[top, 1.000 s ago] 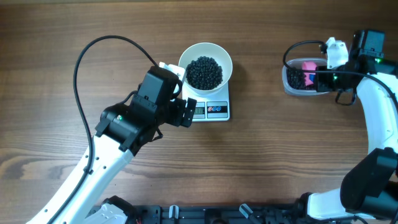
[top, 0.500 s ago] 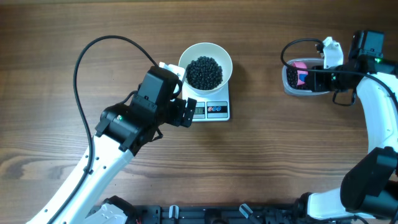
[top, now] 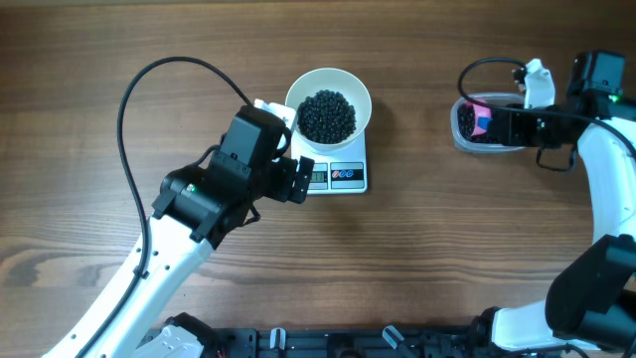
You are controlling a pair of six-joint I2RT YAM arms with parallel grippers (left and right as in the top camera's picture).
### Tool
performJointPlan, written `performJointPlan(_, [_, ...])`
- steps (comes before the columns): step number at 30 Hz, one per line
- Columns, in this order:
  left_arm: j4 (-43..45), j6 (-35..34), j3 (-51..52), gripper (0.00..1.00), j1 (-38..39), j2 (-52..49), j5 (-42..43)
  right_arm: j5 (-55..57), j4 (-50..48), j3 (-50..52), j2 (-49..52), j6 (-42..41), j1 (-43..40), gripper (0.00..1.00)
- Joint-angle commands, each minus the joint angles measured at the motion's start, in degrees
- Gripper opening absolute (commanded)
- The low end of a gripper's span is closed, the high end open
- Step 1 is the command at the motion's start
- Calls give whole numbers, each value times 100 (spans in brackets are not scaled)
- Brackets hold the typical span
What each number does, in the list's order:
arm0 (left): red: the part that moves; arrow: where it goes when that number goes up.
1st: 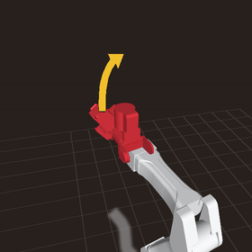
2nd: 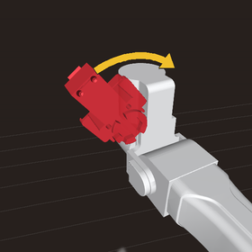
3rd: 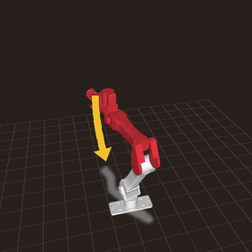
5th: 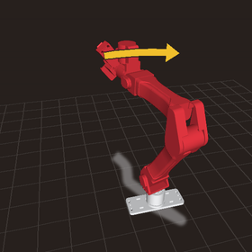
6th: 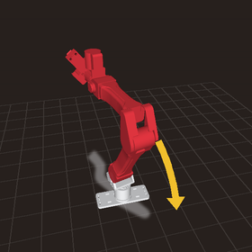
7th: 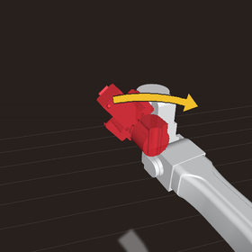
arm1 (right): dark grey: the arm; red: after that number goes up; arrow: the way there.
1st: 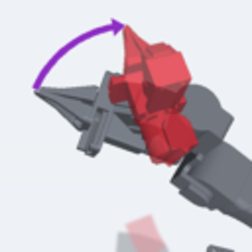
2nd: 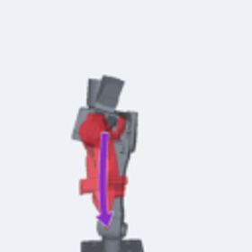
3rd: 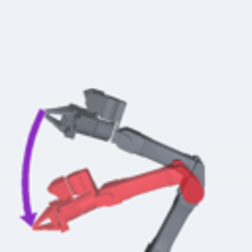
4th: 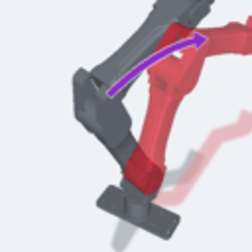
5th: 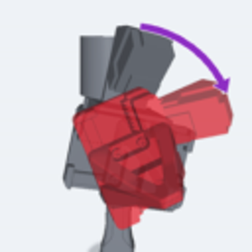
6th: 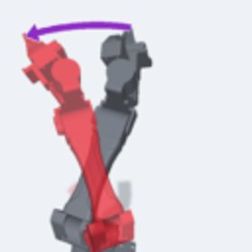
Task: Scoop item into bowl and weigh 150g on scale
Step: 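Drag the pink scoop through the black beans to fill it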
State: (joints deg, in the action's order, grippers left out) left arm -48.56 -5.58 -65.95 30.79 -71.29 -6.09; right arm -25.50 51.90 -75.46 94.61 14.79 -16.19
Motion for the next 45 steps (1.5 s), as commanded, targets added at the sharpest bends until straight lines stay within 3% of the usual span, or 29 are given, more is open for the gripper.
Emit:
performJointPlan(1, [13,83,28,100,-22,-13,63,-551,94,-22,68,-142,-83,4])
performJointPlan(26, [15,83,28,100,-22,-13,63,-570,212,-22,68,-1086,-422,4])
performJointPlan(45, [15,83,28,100,-22,-13,63,-1502,214,-22,68,-1694,-1119,4])
